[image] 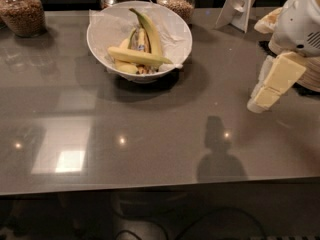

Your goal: Pick banana from white bowl

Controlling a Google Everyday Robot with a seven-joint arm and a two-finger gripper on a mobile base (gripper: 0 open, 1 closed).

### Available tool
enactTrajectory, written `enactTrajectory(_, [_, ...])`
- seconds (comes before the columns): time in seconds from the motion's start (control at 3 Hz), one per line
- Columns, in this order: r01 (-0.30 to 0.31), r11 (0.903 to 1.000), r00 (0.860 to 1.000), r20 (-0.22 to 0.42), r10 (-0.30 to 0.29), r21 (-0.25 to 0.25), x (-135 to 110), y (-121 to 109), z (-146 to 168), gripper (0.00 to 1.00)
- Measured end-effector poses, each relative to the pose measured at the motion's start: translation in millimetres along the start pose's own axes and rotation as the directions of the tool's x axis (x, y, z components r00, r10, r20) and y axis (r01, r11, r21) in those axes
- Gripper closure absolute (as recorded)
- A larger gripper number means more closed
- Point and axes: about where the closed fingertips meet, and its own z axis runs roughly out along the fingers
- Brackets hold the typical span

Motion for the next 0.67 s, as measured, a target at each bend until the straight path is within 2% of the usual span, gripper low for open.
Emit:
enactTrajectory(0.33, [0.021, 0.9987, 0.992, 0.123, -0.027, 0.046, -39, -32, 19, 0.0])
enactTrajectory(0.67, [0.042, 0.9953, 0.971, 0.231, -0.061, 0.088, -82, -62, 41, 0.0])
